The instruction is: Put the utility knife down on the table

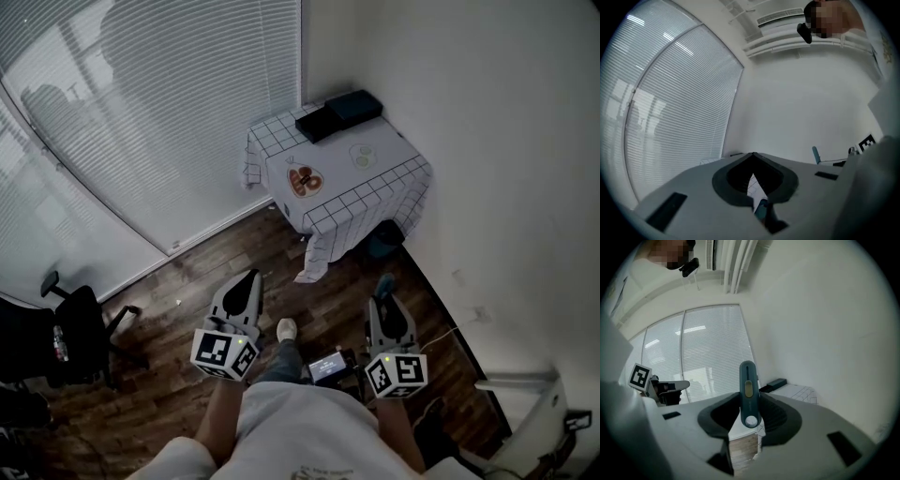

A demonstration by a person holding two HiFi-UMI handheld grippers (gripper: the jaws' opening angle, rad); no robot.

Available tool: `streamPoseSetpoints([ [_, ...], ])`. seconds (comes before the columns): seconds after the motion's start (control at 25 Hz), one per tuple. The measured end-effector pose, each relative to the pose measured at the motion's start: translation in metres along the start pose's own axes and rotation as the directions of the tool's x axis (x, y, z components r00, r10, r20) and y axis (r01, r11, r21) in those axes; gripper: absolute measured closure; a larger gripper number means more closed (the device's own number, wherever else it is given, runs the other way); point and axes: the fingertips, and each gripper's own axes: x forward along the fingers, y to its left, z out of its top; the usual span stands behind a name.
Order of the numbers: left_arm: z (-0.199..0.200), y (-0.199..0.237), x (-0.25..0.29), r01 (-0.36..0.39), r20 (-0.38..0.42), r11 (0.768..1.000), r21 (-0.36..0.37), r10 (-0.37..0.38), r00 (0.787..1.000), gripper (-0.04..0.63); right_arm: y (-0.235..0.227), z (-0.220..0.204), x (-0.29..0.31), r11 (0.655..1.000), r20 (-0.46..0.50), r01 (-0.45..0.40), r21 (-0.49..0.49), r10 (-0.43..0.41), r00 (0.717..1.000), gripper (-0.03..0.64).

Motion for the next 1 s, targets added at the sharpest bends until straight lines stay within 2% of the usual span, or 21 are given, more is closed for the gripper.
streamPoseSetpoints([
  [0.2,-0.002,0.005,0.035,0.035,-0.005,0.999,0.028,-0.035,0.999,0.588,-0.014,0.002,0.026,1.0,-0.004,0.024,-0.002,-0.024,1.0,0.479],
  [0.4,0.0,0.023,0.076,0.063,0.01,0.998,0.006,-0.063,0.998,0.588,-0.025,0.005,0.063,0.999,-0.01,0.047,-0.001,-0.047,0.999,0.479],
  [0.56,0.003,0.041,0.114,0.088,0.002,0.996,0.035,-0.088,0.996,0.588,-0.03,0.014,0.098,0.998,-0.005,0.063,-0.008,-0.063,0.998,0.479],
  [0.72,0.009,0.066,0.142,0.078,0.014,0.997,0.009,-0.078,0.997,0.588,-0.031,0.015,0.132,0.998,-0.019,0.068,-0.007,-0.069,0.997,0.479],
  [1.0,-0.002,0.098,0.173,0.098,-0.042,0.995,0.014,-0.098,0.994,0.588,-0.026,0.008,0.176,0.996,-0.047,0.085,-0.006,-0.086,0.995,0.479],
])
